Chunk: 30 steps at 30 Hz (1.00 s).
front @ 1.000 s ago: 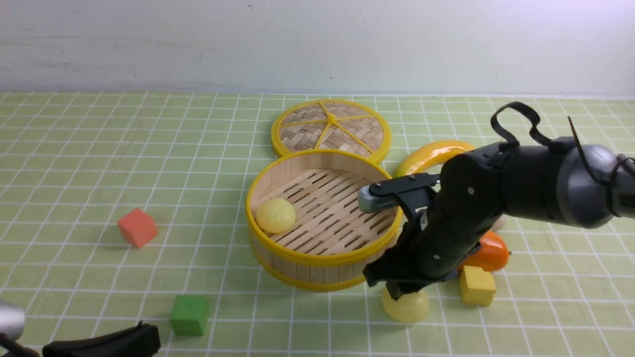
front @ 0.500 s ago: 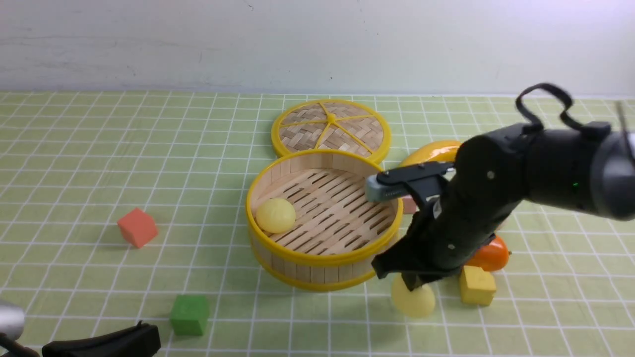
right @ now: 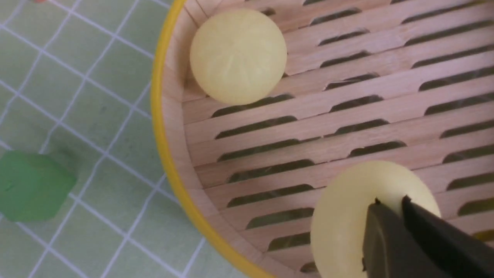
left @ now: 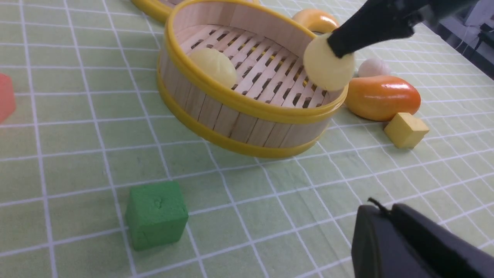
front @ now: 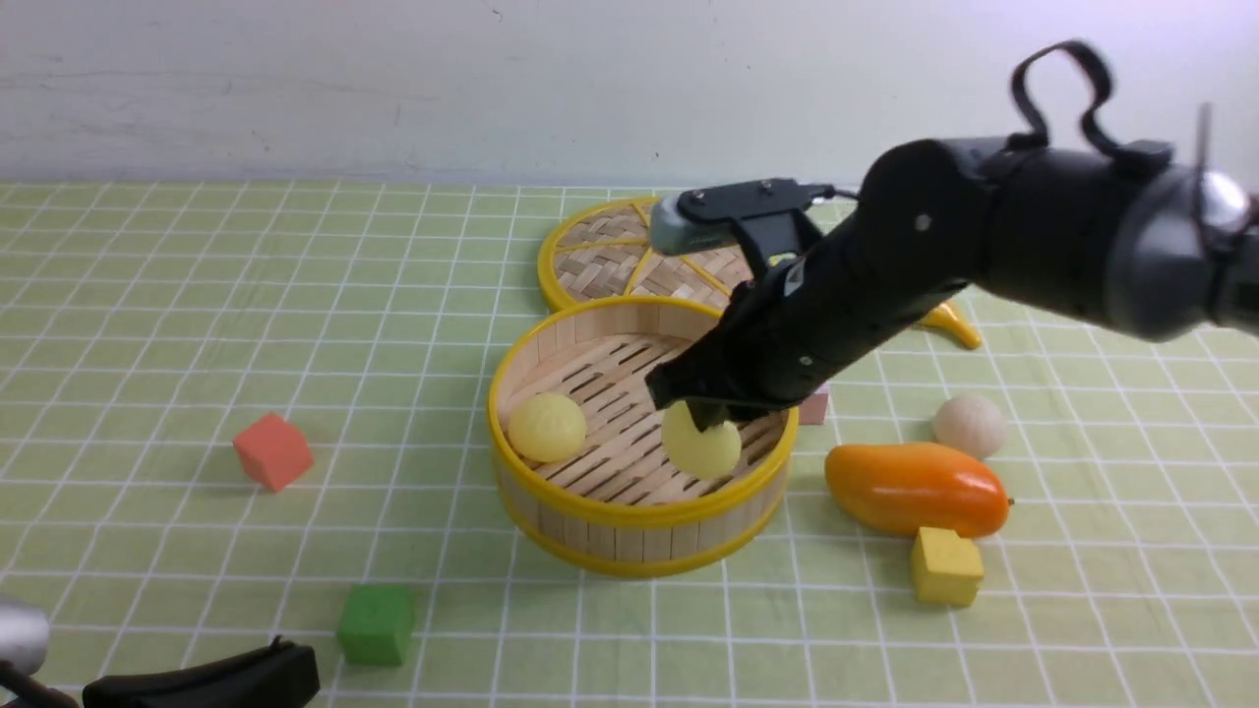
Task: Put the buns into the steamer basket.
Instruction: Use the right arm to put the steamed stuffed bun into the steamer, then use the right arm to grab a steamed stuffed bun
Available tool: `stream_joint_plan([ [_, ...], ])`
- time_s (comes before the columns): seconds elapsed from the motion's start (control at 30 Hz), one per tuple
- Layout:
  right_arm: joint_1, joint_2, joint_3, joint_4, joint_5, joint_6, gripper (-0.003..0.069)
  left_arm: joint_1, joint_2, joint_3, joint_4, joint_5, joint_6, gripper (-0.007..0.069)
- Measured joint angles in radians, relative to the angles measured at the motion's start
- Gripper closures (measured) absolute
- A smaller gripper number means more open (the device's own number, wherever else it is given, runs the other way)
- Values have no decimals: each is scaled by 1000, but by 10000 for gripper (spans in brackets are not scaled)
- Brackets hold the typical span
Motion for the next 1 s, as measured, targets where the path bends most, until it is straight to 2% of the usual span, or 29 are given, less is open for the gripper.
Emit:
stream_joint_plan([
  [0.13,0,57,-13,1,-4,0,594,0,0,0,0,0,0,589],
  [0.17,0,67,-13,2,-12,0,538,0,0,0,0,0,0,589],
  [0.2,0,68,-13,2,-12,0,538,0,0,0,0,0,0,589],
  [0.27,0,62,-20,3,-20,0,407,0,0,0,0,0,0,589],
  [0.37,0,34,-38,-2,8,0,270,0,0,0,0,0,0,589],
  [0.47,0,-35,-63,-45,64,0,191,0,0,0,0,0,0,589],
  [0.5,0,-48,-66,-58,72,0,186,0,0,0,0,0,0,589],
  [0.57,-9,-126,-76,-170,149,28,188,0,0,0,0,0,0,589],
  [0.67,-68,-168,-61,-314,233,145,251,0,0,0,0,0,0,589],
  [0.7,-68,-168,-58,-324,237,155,257,0,0,0,0,0,0,589],
  [0.73,-136,-166,-20,-391,251,230,314,0,0,0,0,0,0,589],
  [0.87,-295,-133,79,-383,223,307,414,0,0,0,0,0,0,585],
  [1.0,-382,-87,90,-254,155,264,434,0,0,0,-1,0,0,581],
])
